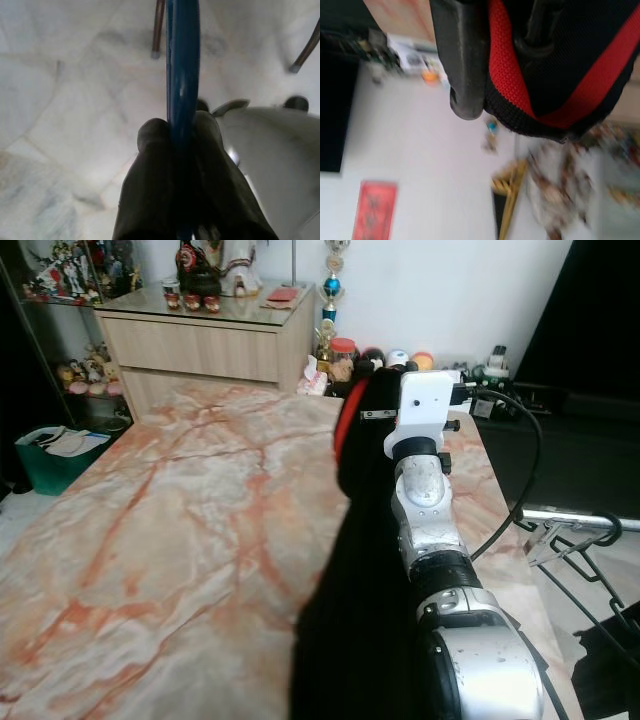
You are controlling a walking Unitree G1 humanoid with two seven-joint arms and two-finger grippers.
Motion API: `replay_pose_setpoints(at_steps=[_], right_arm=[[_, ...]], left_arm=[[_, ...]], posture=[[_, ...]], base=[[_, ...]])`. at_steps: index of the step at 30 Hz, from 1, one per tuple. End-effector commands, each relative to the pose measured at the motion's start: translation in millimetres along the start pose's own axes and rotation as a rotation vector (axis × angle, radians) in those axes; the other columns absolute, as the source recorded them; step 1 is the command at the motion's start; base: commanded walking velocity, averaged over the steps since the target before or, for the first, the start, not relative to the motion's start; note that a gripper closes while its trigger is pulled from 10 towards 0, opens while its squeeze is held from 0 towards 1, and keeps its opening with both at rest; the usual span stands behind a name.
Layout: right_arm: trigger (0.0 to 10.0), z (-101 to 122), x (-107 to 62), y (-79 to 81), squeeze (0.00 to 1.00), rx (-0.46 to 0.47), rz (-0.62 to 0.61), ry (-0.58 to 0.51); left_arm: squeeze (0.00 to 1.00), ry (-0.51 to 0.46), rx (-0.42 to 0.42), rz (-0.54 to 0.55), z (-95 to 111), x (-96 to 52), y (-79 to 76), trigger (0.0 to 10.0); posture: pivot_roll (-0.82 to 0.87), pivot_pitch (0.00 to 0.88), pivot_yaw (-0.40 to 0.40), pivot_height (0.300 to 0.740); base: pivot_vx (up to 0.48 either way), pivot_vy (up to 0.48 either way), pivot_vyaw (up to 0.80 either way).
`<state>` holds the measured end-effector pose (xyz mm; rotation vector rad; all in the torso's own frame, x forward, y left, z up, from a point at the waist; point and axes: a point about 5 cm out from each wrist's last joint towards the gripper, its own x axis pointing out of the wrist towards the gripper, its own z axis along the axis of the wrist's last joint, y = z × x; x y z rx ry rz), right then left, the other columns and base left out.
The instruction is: Hang hanger
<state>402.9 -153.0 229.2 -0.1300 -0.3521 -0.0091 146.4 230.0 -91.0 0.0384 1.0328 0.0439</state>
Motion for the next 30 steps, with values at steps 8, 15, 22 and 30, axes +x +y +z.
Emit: replay_pose_setpoints(at_steps=[8, 15, 22, 30], right_arm=[[10.0, -47.9, -36.2, 0.5, 0.0, 0.01, 0.022, 0.179], [10.0, -60.2, -70.0, -5.9, 0.0, 0.015, 0.041, 0.213], [10.0, -51.4, -116.8, -13.2, 0.0, -0.003, -0.03, 0.237], [10.0, -67.3, -170.6, -10.0, 0.0, 0.017, -0.043, 0.398]], left_arm=[[0.0, 0.024, 0.028, -0.016, -6.7, 0.3, -8.9, 10.0], [0.0, 0.032, 0.031, -0.012, -9.3, -0.4, -7.2, 10.0], [0.0, 0.041, 0.039, -0.017, -11.6, -0.6, -8.6, 10.0], [0.0, 0.043, 0.051, -0.029, -11.9, 0.7, -18.6, 10.0]], posture=[[0.18, 0.0, -0.019, 0.74], [0.19, 0.0, -0.026, 0.74], [0.17, 0.0, -0.029, 0.74], [0.17, 0.0, -0.034, 0.74]], base=[[0.0, 0.0, 0.0], [0.0, 0.0, 0.0], [0.0, 0.0, 0.0], [0.0, 0.0, 0.0]])
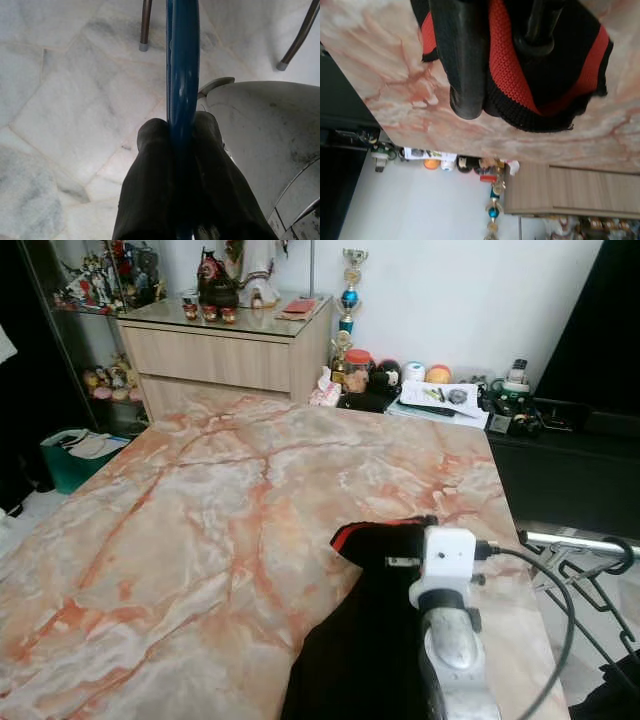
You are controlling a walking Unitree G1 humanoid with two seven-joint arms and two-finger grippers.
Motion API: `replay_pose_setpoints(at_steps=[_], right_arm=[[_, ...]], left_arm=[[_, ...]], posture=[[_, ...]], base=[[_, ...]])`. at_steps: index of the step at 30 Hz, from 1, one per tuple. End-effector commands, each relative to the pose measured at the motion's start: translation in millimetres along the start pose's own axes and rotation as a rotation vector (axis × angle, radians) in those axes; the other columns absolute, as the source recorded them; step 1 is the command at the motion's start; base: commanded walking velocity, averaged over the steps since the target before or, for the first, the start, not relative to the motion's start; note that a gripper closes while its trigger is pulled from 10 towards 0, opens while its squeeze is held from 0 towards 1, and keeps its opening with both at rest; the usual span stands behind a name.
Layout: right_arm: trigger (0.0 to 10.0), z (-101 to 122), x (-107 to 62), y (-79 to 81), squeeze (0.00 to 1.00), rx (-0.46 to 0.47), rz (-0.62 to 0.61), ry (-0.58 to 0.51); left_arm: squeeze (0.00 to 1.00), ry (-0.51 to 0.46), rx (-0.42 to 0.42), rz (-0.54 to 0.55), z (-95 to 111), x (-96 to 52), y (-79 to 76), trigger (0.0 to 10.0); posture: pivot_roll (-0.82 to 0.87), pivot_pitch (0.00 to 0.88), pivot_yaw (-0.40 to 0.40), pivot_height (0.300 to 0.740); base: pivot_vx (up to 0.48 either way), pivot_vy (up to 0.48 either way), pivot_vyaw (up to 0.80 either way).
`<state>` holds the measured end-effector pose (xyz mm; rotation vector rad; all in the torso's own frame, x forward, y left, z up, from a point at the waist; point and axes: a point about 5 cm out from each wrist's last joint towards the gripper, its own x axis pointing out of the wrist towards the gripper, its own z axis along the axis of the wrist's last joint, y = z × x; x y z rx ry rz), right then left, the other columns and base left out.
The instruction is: Hang hanger
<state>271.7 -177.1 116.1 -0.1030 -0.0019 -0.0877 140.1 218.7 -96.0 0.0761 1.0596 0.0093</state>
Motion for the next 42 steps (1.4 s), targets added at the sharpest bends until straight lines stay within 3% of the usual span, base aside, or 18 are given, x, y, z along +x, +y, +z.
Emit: replay_pose_setpoints(at_steps=[1, 8, 9, 10, 11, 12, 14, 18, 30, 38, 42], right_arm=[[10.0, -17.1, -18.9, 0.8, 0.0, -0.011, 0.027, 0.097], [10.0, -15.0, -28.5, -3.5, 0.0, 0.004, 0.022, 0.091], [10.0, -10.4, -34.9, -1.4, 0.25, -0.006, 0.04, 0.072], [10.0, -10.4, -34.9, -1.4, 0.25, -0.006, 0.04, 0.072], [10.0, -8.7, -38.5, 0.9, 0.83, -0.019, 0.052, 0.072], [10.0, -6.8, -40.0, 2.7, 0.96, -0.028, 0.055, 0.063], [10.0, -6.8, -40.0, 2.7, 0.96, -0.028, 0.055, 0.063], [10.0, 13.7, -35.2, 4.9, 1.0, -0.019, 0.023, -0.021], [10.0, -1.1, -55.5, -3.3, 1.0, -0.059, -0.002, 0.084], [10.0, -7.7, -59.7, -3.6, 1.0, -0.057, -0.007, 0.122], [10.0, -10.8, -60.7, 0.2, 1.0, -0.049, 0.024, 0.136]], left_arm=[[0.0, 0.017, 0.006, -0.017, -3.3, 0.5, -6.6, 10.0], [0.0, 0.016, 0.009, -0.014, -1.6, 0.6, -4.4, 10.0], [0.0, 0.011, 0.015, -0.014, 3.1, 1.4, -3.5, 10.0], [0.0, 0.011, 0.015, -0.014, 3.1, 1.4, -3.5, 10.0], [0.0, 0.007, 0.017, -0.015, 6.7, 2.1, -3.8, 10.0], [0.0, 0.001, 0.02, -0.016, 10.6, 2.9, -4.0, 10.0], [0.0, 0.001, 0.02, -0.016, 10.6, 2.9, -4.0, 10.0], [0.0, -0.002, 0.023, -0.018, 9.7, 2.9, -6.2, 10.0], [0.0, 0.002, 0.019, -0.016, 5.1, 1.2, -0.5, 10.0], [0.0, 0.012, 0.016, 0.002, -5.4, -5.5, 23.3, 10.0], [0.0, 0.0, 0.017, -0.011, 0.6, -2.2, 12.6, 10.0]], posture=[[0.17, 0.0, -0.037, 0.74], [0.16, 0.0, -0.038, 0.74], [0.15, 0.0, -0.038, 0.74], [0.15, 0.0, -0.038, 0.74], [0.15, 0.0, -0.038, 0.74], [0.16, 0.0, -0.037, 0.74], [0.16, 0.0, -0.037, 0.74], [0.16, 0.0, -0.041, 0.74], [0.15, 0.0, -0.041, 0.74], [0.15, 0.0, -0.042, 0.74], [0.15, 0.0, -0.041, 0.74]], base=[[0.0, 0.0, 0.0], [0.0, 0.0, 0.0], [0.0, 0.0, 0.0], [0.0, 0.0, 0.0], [0.0, 0.0, 0.0], [0.0, 0.0, 0.0], [0.0, 0.0, 0.0], [0.0, 0.0, 0.0], [0.0, 0.0, 0.0], [0.0, 0.0, 0.0], [0.0, 0.0, 0.0]])
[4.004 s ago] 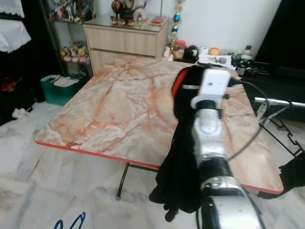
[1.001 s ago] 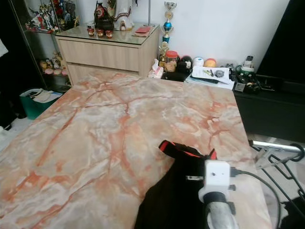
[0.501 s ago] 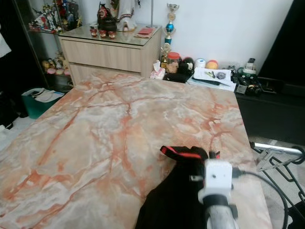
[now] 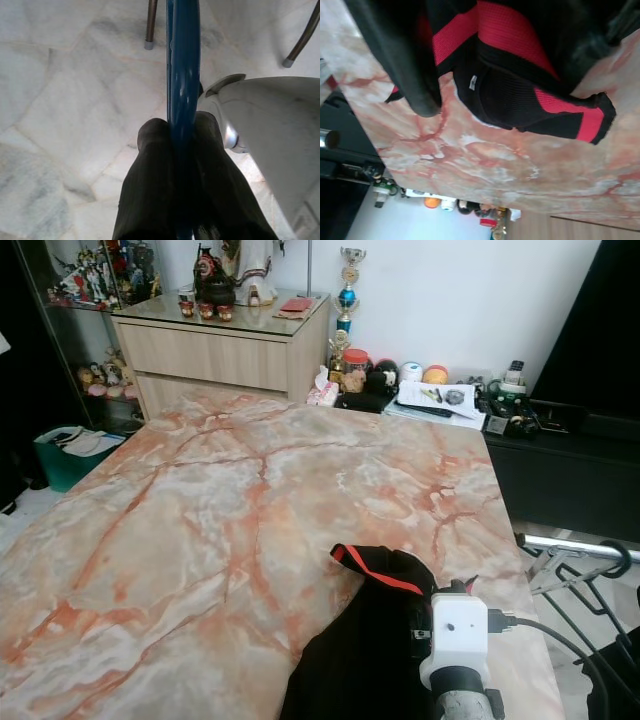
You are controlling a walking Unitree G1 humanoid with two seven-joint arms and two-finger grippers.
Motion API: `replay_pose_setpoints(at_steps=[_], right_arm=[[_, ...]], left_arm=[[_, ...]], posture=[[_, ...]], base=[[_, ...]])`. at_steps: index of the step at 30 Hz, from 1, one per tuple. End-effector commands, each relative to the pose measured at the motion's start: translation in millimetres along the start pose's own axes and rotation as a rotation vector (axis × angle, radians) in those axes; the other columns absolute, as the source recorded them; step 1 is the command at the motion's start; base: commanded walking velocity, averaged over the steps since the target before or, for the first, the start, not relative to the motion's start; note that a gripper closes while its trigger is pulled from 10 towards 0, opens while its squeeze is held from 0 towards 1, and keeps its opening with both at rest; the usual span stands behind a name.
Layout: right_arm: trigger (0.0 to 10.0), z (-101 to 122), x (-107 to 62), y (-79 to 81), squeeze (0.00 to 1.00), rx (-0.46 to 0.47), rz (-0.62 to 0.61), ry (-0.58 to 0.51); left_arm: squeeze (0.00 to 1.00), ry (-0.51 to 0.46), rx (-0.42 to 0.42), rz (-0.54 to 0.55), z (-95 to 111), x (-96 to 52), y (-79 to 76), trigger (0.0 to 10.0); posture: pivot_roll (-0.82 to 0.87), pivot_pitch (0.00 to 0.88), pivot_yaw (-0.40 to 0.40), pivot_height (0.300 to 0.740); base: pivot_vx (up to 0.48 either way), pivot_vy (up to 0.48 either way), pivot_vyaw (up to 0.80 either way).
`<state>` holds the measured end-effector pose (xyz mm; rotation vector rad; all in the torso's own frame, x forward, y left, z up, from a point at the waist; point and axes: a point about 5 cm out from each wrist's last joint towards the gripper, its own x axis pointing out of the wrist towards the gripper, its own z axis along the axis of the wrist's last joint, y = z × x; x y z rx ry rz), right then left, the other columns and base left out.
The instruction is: Hang hanger
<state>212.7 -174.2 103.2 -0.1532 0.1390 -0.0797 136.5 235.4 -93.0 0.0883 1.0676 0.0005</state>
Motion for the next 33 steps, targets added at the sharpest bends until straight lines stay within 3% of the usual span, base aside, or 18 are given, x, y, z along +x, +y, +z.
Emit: replay_pose_setpoints(at_steps=[1, 2, 3, 33], right_arm=[[10.0, 1.1, -1.5, 2.2, 1.0, 0.006, 0.019, -0.002], [10.0, -0.5, -0.2, 3.4, 0.2, 0.004, 0.023, 0.003], [10.0, -0.7, 1.5, 3.5, 0.0, 0.004, 0.019, 0.004], [10.0, 0.0, 10.8, 6.9, 0.0, 0.009, 0.012, 0.003]], left_arm=[[0.0, -0.009, 0.002, -0.011, 4.5, 1.9, -5.7, 10.0], [0.0, -0.015, 0.001, -0.016, 6.6, 2.6, -7.8, 10.0], [0.0, -0.017, 0.002, -0.017, 7.6, 2.8, -8.3, 10.0], [0.0, -0.024, 0.007, -0.024, 11.3, 3.8, -10.4, 10.0]], posture=[[0.15, 0.0, -0.041, 0.74], [0.15, 0.0, -0.043, 0.74], [0.16, 0.0, -0.045, 0.74], [0.16, 0.0, -0.039, 0.74]], base=[[0.0, 0.0, 0.0], [0.0, 0.0, 0.0], [0.0, 0.0, 0.0], [0.0, 0.0, 0.0]])
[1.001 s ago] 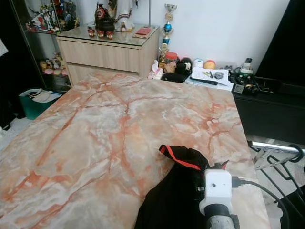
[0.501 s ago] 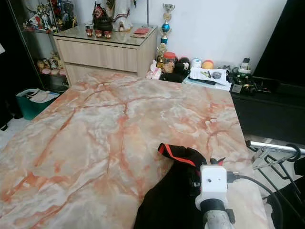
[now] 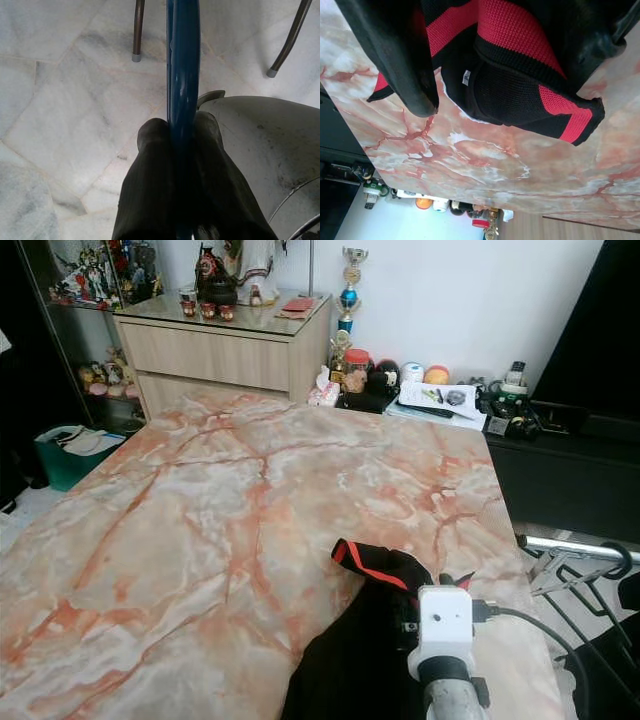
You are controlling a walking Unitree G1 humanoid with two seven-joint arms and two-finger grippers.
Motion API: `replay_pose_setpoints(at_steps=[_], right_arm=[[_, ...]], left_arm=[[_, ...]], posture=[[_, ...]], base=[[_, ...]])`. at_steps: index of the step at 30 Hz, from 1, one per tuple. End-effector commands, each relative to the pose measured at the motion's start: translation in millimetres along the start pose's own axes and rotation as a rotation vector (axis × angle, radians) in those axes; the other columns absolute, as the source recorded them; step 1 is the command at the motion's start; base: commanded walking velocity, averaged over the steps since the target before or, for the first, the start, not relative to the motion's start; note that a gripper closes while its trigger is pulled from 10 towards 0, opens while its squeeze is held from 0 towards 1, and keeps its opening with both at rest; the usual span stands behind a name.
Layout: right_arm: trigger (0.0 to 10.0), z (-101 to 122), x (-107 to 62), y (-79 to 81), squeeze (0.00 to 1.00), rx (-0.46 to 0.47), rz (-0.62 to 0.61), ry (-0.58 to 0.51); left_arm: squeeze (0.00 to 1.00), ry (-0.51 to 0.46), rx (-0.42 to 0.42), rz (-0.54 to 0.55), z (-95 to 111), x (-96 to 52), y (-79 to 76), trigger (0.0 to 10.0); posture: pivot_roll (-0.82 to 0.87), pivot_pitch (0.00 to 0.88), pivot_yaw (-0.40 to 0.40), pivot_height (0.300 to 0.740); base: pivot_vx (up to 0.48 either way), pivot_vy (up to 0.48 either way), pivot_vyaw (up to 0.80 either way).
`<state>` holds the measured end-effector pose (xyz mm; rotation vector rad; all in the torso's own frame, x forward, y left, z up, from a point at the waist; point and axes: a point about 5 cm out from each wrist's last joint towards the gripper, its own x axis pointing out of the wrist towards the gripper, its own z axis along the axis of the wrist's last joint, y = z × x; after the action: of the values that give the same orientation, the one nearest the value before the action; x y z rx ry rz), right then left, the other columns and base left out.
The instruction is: Hang hanger
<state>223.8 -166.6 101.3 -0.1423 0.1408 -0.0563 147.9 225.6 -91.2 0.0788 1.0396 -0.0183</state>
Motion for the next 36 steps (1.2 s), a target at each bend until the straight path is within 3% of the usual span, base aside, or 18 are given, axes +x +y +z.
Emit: replay_pose_setpoints(at_steps=[1, 36], right_arm=[[10.0, -0.9, 0.3, -1.7, 0.0, 0.0, -0.013, 0.002], [10.0, 1.2, 5.9, -2.6, 0.0, -0.001, -0.023, -0.012]], left_arm=[[0.0, 0.005, 0.006, -0.004, -0.3, 0.2, -1.1, 10.0], [0.0, 0.003, 0.015, -0.009, 0.5, 0.5, -1.8, 10.0]], posture=[[0.16, 0.0, -0.038, 0.74], [0.16, 0.0, -0.035, 0.74]], base=[[0.0, 0.0, 0.0], [0.0, 0.0, 0.0]])
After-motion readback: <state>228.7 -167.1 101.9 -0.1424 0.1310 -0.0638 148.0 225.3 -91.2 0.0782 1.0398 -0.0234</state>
